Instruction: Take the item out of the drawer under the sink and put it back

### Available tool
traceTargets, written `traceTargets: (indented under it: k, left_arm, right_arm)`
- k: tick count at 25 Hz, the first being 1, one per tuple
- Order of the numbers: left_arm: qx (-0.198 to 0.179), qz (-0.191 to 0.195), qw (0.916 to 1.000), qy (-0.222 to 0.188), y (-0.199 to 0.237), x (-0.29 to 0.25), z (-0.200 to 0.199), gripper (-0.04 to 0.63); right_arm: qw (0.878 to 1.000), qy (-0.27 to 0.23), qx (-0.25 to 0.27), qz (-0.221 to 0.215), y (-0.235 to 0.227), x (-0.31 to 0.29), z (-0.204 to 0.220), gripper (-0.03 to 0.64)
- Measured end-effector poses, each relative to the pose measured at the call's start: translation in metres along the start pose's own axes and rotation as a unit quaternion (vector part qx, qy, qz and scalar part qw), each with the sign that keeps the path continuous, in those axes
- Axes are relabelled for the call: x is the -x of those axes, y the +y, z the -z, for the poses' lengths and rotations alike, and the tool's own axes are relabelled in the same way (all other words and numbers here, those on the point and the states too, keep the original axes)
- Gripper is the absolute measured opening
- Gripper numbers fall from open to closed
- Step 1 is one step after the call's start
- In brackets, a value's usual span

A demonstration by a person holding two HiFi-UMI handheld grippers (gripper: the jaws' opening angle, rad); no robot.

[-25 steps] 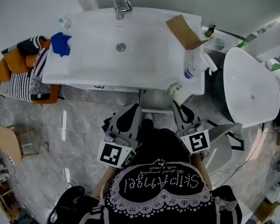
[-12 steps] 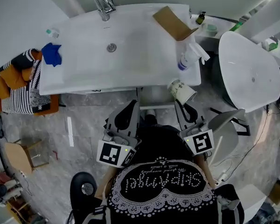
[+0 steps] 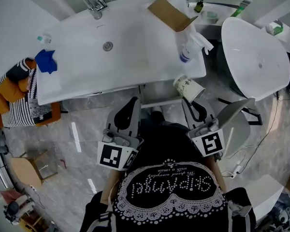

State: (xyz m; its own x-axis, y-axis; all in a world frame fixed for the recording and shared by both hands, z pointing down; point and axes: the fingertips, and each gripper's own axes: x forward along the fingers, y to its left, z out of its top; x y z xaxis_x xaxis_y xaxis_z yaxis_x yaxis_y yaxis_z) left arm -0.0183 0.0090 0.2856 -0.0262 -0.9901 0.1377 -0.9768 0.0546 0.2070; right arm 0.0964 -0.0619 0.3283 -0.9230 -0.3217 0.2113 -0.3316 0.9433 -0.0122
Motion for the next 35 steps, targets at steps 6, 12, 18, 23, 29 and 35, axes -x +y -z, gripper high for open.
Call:
traceTargets:
  k: [6, 12, 18, 23, 29, 35]
  left_arm:
    - [0.016, 0.015, 0.9997, -0.004, -0.001, 0.007, -0.005, 0.005]
    - [0.008, -0.017, 0.9998, 0.009, 0.022, 0.025, 0.003, 0.005]
    - [0.006, -0.031, 0.9995, 0.009, 0.029, 0.035, 0.002, 0.005]
    - [-0.026, -0.011, 0.9996, -0.003, 0.013, 0.036, -0.006, 0.005]
    - [-0.010, 0.014, 0.9994, -0.029, 0.003, 0.038, -0.024, 0.005]
    - [-0.016, 0.009, 0.9996, -0.023, 0.006, 0.046, -0.026, 0.005]
  right_arm:
    - [1.000, 0.008, -0.003, -0.010, 0.008, -0.002, 0.000, 0.025]
    - [1.000, 0.007, -0.001, -0.024, 0.010, -0.005, 0.004, 0.025]
    - [1.000, 0.009, 0.002, -0.027, 0.009, -0.002, 0.006, 0.025]
    - [1.000, 0.010, 0.005, -0.029, 0.009, 0.001, 0.009, 0.025]
    - [0.999, 0.008, 0.003, -0.032, 0.012, -0.003, 0.007, 0.025]
    - [0.999, 0.012, 0.001, -0.032, 0.012, -0.003, 0.009, 0.025]
